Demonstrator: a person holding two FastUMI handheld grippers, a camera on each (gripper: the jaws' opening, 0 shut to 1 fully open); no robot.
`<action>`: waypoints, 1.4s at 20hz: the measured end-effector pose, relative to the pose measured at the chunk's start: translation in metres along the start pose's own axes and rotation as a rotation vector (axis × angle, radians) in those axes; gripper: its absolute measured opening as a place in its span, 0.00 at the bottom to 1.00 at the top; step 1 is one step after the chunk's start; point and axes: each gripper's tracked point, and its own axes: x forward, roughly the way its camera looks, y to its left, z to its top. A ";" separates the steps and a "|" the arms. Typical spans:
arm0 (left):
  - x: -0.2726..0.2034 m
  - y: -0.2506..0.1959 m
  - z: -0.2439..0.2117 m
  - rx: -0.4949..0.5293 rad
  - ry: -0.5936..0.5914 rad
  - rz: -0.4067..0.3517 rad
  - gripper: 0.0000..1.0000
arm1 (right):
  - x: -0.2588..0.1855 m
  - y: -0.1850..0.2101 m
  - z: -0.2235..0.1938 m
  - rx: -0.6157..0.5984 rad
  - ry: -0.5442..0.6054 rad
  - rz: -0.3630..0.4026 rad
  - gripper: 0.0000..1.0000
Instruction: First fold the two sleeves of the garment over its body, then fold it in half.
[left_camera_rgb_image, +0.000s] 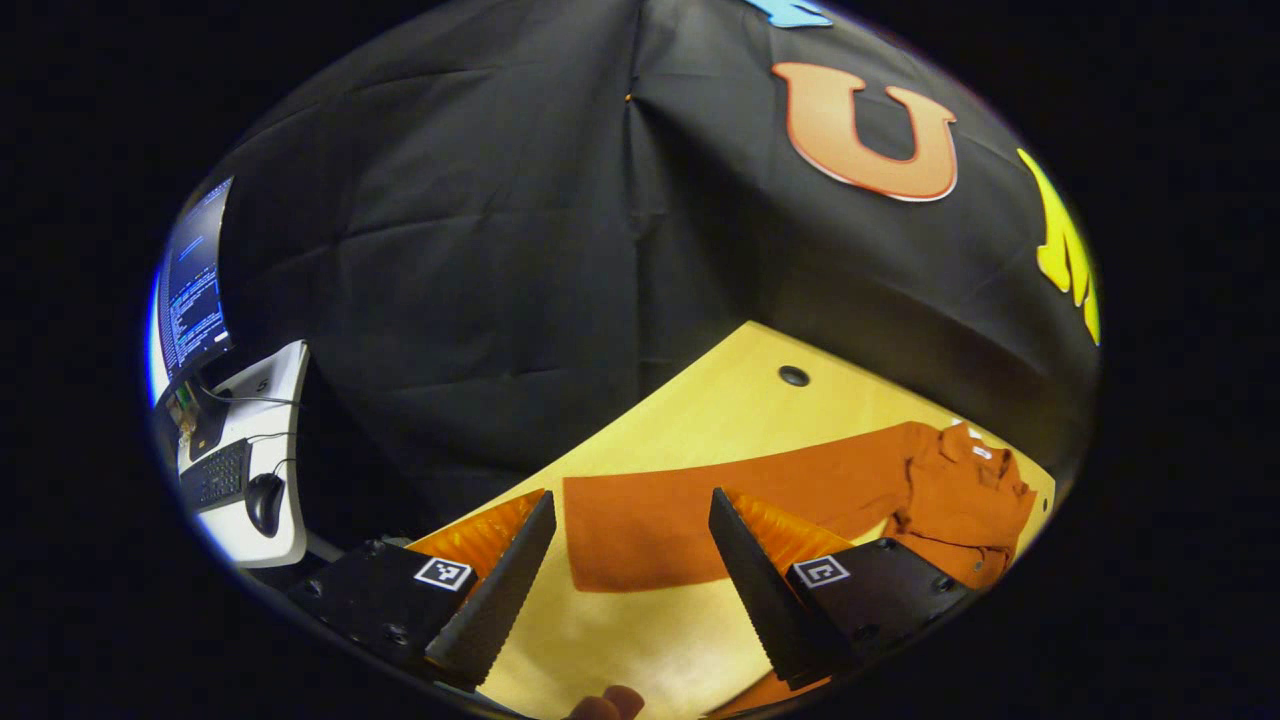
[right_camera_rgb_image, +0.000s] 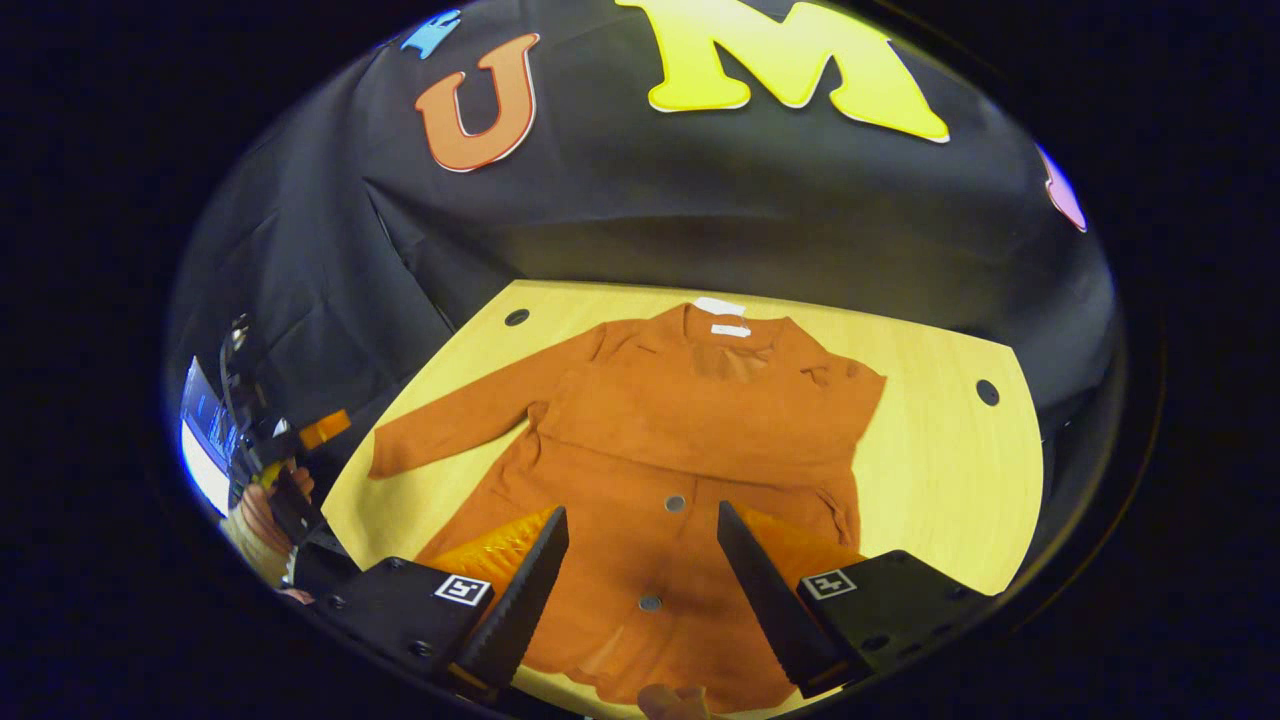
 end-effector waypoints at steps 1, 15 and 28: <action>0.006 -0.002 0.001 -0.013 0.017 0.017 1.00 | -0.009 -0.006 -0.010 -0.003 0.008 -0.008 0.96; 0.072 0.014 -0.061 -0.087 0.452 0.125 1.00 | -0.053 -0.015 -0.069 0.074 0.025 -0.070 0.96; 0.082 0.006 -0.072 -0.142 0.737 0.101 0.92 | -0.083 -0.047 -0.095 0.214 -0.007 -0.155 0.96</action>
